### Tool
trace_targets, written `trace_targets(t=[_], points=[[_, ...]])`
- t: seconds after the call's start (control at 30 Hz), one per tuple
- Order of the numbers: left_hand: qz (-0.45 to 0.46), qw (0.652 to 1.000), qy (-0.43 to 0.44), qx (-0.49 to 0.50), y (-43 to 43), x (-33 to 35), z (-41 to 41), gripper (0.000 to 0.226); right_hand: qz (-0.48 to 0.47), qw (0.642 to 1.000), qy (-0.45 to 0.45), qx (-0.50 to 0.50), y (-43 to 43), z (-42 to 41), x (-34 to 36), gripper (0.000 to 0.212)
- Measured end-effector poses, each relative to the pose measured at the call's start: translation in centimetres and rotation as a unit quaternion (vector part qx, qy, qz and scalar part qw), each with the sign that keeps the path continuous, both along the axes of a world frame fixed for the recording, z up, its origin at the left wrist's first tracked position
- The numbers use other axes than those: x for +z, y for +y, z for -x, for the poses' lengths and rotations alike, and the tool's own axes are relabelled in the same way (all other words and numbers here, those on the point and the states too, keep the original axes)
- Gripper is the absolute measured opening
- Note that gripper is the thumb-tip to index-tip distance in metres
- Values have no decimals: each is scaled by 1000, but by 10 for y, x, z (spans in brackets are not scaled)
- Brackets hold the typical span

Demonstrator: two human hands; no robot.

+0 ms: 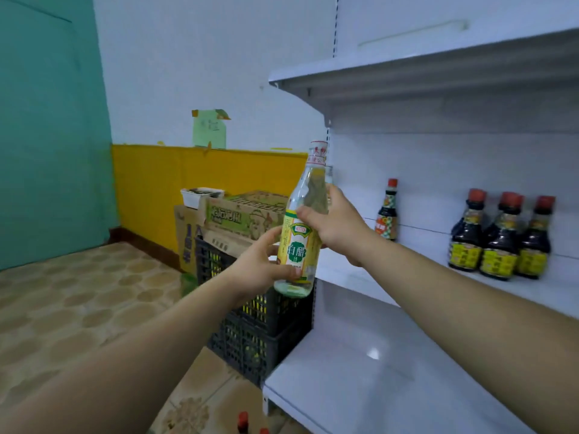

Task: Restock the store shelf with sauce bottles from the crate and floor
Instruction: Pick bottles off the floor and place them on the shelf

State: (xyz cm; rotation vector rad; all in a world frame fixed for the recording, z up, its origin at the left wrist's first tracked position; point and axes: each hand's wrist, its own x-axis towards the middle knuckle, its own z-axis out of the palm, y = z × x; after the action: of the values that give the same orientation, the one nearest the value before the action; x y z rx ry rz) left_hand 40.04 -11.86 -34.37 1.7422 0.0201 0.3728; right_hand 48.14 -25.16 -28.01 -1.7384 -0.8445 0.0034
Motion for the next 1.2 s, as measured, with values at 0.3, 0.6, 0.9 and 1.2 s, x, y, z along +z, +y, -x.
trace_targets(t=[0.3,0.6,0.9,1.2], points=[[-170,980,58,-91,1,-17,-148,89,2,989,-31,-146,-25,-106,-16,57],[-513,831,216,5,44,-49,-230,62,14,983,4,-184,-12,-203,-51,71],[-568,781,260,21,70,-57,-297,72,52,978,-31,-200,23,-277,-62,76],[-594,773,222,12,80,-72,-311,76,82,966,-29,-244,67,-374,-65,81]])
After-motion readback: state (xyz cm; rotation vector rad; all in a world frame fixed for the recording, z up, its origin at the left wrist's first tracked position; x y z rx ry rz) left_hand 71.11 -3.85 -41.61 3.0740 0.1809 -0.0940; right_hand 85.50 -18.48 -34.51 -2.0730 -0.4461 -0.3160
